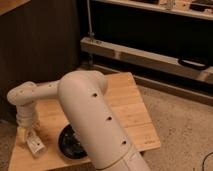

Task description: Place the bottle in the ceramic bowl

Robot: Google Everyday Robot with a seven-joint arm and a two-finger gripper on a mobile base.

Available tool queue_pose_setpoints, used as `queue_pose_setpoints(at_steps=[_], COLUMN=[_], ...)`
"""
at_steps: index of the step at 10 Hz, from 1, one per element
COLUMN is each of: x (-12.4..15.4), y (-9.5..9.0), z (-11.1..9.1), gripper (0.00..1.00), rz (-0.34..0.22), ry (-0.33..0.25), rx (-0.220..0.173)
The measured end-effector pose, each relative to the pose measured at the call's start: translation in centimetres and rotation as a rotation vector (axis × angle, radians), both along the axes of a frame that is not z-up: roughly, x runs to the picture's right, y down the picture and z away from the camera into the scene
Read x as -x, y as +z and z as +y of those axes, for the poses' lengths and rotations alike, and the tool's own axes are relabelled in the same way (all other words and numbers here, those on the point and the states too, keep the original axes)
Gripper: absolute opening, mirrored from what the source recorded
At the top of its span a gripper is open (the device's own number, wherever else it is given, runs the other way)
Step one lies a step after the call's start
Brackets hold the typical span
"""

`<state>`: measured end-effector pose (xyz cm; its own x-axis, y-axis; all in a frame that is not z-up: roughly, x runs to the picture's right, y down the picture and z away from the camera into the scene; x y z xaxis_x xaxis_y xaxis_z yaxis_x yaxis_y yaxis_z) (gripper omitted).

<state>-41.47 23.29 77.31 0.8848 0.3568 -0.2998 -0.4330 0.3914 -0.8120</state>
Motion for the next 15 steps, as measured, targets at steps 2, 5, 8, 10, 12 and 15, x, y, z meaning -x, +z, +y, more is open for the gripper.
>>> queue_pose_setpoints(at_steps=[2,5,8,10,12,15], x=[0.2,0.32,0.22,0.03,-0.28,-0.13], y=[0.11,0.16,0.15,0.19,0.32,0.15], z=[0.09,-0.02,-0.01,0.01,0.09,0.32], gripper=[0.55,0.26,0.01,0.0,0.0,0.0], rz=[-0.009,-0.022,-0.029,-0.018,-0.001,0.004], ry=[-0.017,-0.037,-0.071,-0.077,-0.083,-0.096], rx=[0.006,0.013,0.02,0.012,0.001,-0.013])
